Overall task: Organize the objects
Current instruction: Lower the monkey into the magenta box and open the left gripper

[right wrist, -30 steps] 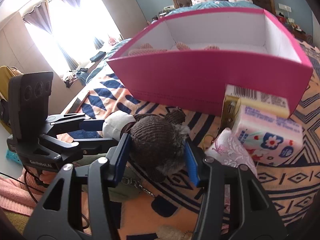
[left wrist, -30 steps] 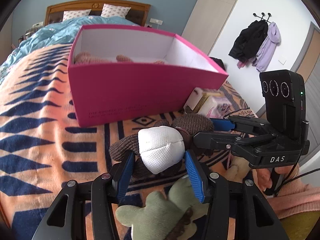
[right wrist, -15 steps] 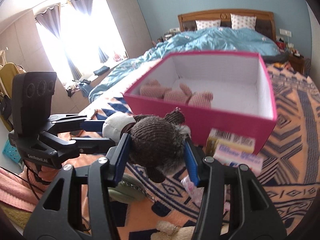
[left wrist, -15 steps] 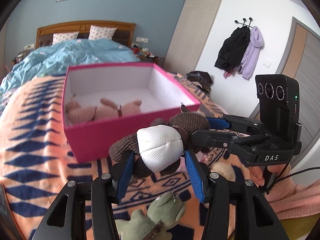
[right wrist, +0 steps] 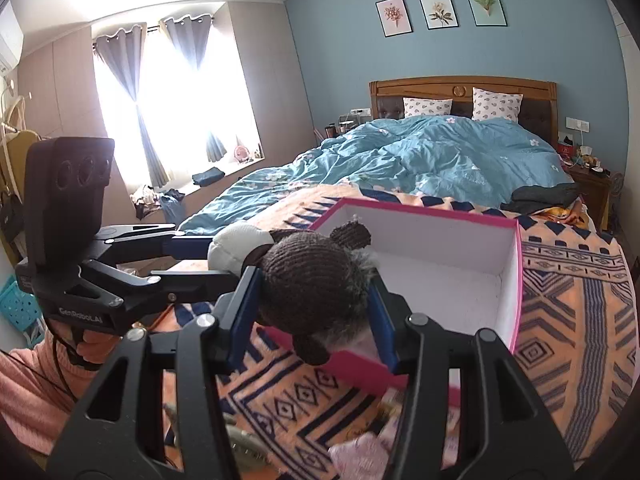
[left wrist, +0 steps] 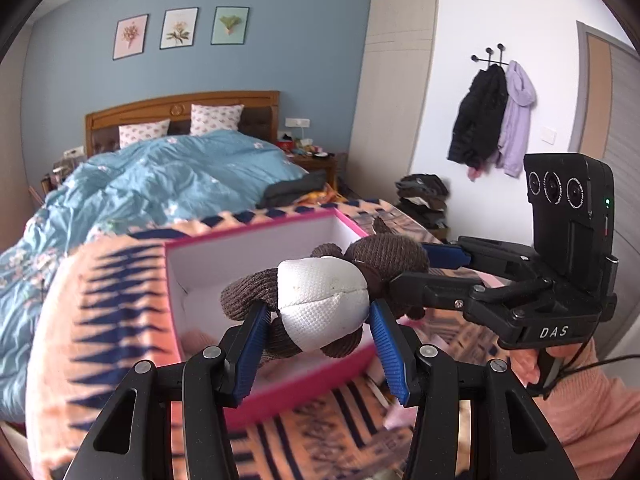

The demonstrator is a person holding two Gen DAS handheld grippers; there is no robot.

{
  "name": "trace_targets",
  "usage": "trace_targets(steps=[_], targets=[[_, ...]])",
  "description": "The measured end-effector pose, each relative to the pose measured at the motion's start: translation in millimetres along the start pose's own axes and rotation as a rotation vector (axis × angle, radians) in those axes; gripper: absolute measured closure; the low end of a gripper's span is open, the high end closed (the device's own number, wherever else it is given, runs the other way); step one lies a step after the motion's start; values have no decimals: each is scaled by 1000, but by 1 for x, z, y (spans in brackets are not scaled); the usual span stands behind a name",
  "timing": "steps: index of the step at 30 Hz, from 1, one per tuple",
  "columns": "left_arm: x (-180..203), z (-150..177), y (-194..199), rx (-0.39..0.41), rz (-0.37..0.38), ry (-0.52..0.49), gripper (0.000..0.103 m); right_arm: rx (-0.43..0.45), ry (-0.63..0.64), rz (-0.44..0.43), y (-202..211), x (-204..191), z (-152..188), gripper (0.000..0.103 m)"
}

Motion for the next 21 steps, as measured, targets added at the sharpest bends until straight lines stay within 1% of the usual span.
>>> trace_targets(steps=[3, 5, 12, 17, 21], targets=[[-9, -11, -15, 4, -31, 8, 51, -3, -13, -7, -13, 10, -10, 50], [-17, -16, -29, -10, -49, 16, 51, -10, -8, 2, -26, 19, -15, 50], [-38, -21, -74, -66, -72, 44, 51, -70, -15, 34, -63, 44, -23, 50], [-52, -18, -111, -145, -75, 79, 51, -146, -35, 62, -91, 66, -21, 50], [-57, -14, -132, -205, -91, 89, 51, -195, -41, 84, -107, 76, -17, 50]])
Point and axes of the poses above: each gripper's, at about its wrist camera, not at the fingertips, and y roughly against the way its jaws point, x to its right, z to its underside, the point moved 1 cm from there along -y, roughly the way its jaws point, and after that the axes turned 7 degrees about -z, right-handed, at the moved point
